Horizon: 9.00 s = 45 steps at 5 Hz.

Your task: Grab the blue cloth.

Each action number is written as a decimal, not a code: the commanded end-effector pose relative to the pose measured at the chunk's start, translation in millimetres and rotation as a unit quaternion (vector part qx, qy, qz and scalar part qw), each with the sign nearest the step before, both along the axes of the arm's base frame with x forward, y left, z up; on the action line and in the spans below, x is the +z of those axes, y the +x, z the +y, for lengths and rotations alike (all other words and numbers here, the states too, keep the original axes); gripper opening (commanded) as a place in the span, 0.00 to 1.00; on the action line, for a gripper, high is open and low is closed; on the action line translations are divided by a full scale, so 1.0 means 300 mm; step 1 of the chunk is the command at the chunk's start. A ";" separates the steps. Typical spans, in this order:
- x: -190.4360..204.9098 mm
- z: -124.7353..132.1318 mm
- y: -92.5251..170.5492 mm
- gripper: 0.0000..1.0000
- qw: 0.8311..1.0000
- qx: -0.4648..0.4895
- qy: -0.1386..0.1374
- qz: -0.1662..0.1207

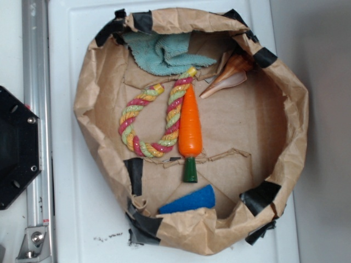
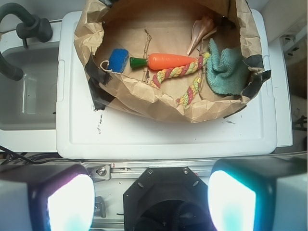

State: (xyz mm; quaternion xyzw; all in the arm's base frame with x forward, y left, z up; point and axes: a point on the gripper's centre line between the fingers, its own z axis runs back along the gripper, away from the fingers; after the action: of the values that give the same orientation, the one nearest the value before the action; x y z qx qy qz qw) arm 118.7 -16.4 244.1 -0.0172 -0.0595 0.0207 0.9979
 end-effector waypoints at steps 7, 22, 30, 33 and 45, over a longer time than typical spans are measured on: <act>-0.434 0.262 0.430 1.00 0.845 0.530 0.013 -0.066; -0.574 0.321 0.372 1.00 0.714 0.686 0.003 -0.138; -0.715 0.555 0.337 1.00 0.691 0.704 0.070 -0.144; -0.718 0.497 0.333 1.00 0.694 0.704 0.060 -0.137; -0.342 0.296 0.420 0.00 0.946 0.316 -0.069 -0.025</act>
State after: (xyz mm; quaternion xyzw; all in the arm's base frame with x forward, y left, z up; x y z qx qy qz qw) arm 247.1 50.0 126.0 -0.0638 -0.0533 0.3234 0.9426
